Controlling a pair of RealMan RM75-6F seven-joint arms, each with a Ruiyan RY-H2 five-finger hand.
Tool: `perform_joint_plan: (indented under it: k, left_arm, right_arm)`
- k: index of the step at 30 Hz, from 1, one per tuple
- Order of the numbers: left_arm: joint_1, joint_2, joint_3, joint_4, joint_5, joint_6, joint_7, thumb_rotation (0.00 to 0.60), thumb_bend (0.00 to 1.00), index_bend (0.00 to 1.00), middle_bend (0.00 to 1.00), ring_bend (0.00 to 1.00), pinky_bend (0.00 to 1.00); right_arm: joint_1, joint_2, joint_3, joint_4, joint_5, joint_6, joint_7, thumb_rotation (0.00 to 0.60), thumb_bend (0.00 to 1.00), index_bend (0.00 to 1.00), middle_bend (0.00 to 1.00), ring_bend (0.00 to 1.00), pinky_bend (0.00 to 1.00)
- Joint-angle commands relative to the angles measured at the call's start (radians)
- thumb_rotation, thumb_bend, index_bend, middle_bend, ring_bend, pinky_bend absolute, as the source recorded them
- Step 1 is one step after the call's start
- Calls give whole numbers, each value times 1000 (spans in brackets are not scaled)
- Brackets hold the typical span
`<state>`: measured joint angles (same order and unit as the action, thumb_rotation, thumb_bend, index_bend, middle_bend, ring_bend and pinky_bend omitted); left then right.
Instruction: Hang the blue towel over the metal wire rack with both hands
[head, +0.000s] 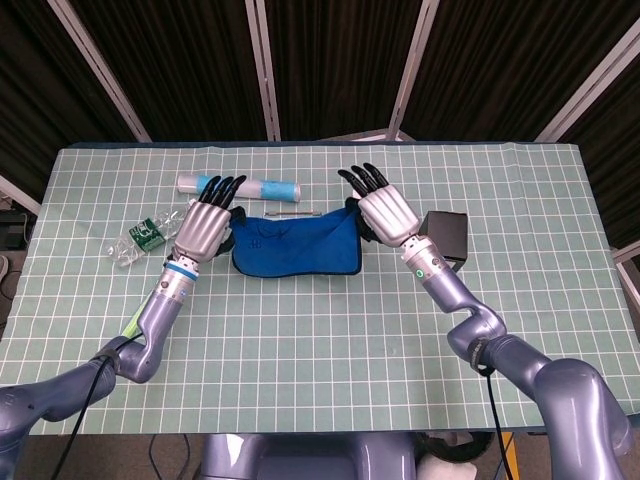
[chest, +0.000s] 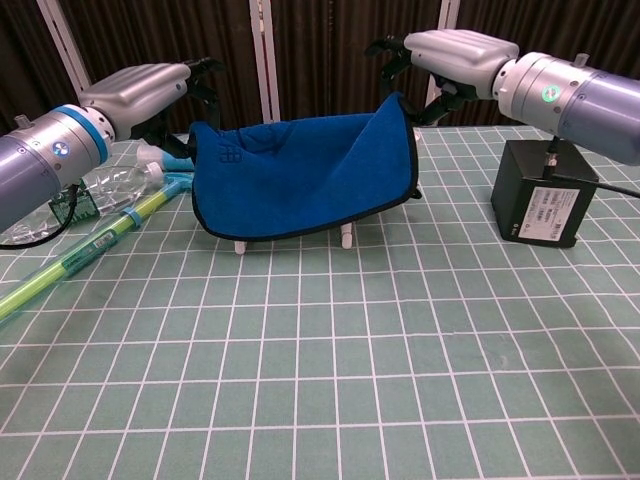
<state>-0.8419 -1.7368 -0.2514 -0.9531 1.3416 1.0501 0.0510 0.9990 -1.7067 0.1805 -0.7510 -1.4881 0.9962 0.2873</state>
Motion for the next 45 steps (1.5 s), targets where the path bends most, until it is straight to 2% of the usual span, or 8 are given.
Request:
perform_joint_plan:
  k: [1,5,7,9,16,29,37,45]
  left_arm:
    - [-1,-3,2,3,-1,-1,4,600,574,722,0,0,0]
    - [-1,-3,2,0,-15,-13,23,600,555,478,0,0,0]
    - [0,-2,-2,-7,-28,-18,31,600,444,162,0,0,0]
    - [3,2,-5,-15,-39,-22,38,600,332,13,0,0,0]
    - [35,65,6,-92,-59,-30,50,600,129,0,0,0,0]
    - [261,332,59,-464,-75,200,145,600,125,0,0,0,0]
    - [486,499,163,-741,-26,449,228,600,125,0,0,0,0]
    - [621,526,248,-816,39,572,285,600,124,0,0,0,0]
  right_arm:
    - [2,0,-5,2,-3,-6,9,600,479,664,52,0,0]
    - [2,6,-11,-5,-4,-17,18,600,246,500,52,0,0]
    - [2,10,-9,-12,-1,-19,18,600,114,354,52,0,0]
    - [0,13,-8,-19,2,-18,12,600,80,296,51,0,0]
    - [-29,71,-11,-119,11,-6,-24,600,45,175,15,0,0]
    - [-283,374,-72,-563,-12,265,-186,600,0,36,0,0,0]
    - [-547,548,-150,-767,13,502,-267,600,0,3,0,0,0]
    - [-696,571,-190,-818,4,602,-246,600,0,0,0,0,0]
